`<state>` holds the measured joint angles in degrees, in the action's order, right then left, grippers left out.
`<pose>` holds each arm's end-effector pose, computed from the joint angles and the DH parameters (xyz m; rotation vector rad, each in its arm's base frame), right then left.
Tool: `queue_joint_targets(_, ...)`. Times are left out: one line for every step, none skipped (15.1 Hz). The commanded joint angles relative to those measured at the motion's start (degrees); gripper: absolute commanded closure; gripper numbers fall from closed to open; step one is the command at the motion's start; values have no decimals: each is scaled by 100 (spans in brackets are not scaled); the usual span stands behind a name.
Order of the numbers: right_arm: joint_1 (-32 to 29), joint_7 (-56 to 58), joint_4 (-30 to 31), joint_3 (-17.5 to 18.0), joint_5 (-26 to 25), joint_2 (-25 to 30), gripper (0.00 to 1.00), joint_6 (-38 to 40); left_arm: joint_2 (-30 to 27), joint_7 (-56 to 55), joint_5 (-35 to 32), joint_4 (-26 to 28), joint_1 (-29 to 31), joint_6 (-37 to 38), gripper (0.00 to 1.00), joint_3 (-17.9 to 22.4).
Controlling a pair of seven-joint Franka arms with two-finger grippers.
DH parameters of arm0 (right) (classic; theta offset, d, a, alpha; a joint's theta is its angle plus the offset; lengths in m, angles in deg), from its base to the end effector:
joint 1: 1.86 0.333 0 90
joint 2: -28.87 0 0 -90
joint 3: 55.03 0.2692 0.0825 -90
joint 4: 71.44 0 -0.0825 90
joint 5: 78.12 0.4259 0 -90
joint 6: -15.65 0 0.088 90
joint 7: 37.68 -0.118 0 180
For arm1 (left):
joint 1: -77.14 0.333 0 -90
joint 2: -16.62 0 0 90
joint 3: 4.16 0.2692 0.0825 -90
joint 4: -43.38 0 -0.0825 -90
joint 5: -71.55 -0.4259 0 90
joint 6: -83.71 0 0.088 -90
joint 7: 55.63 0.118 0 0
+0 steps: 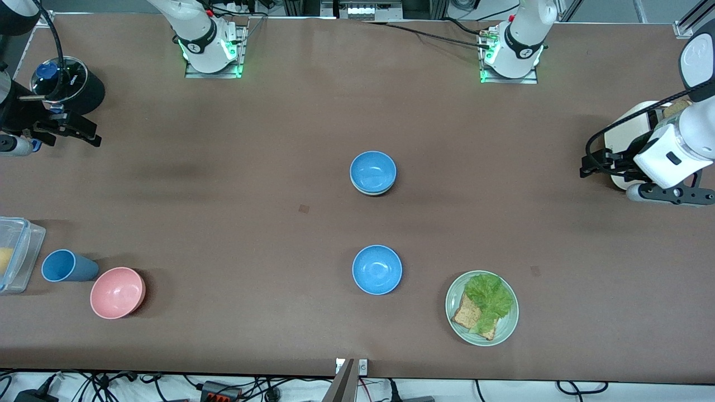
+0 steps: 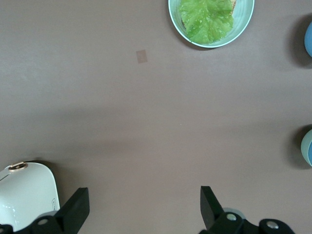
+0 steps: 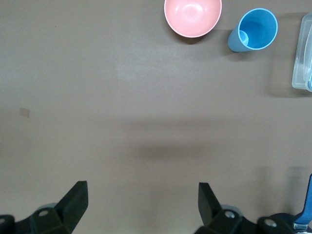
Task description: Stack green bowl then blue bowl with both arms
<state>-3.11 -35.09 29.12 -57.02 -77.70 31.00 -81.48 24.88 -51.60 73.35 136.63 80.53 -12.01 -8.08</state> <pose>0.5902 -0.0328 0.5043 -3.1316 0.0193 0.0348 0.6297 -0.0076 0.4574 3.0916 -0.1155 -0.1540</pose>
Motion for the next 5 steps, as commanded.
queue_joint_targets(-69,-66,69,84,-33,103,0,45,-97,150,-101,79,-40,53,0,23)
queue_joint_targets(-69,-57,69,84,-42,103,0,45,-97,142,-101,79,-40,62,0,23)
queue_joint_targets(-69,-57,69,84,-42,103,0,28,-97,142,-92,79,-49,62,0,23)
queue_joint_targets(-69,-57,69,84,-42,103,0,19,-97,142,-92,79,-40,62,0,23)
queue_joint_targets(-69,-57,69,84,-42,103,0,10,-97,142,-84,79,-40,62,0,32)
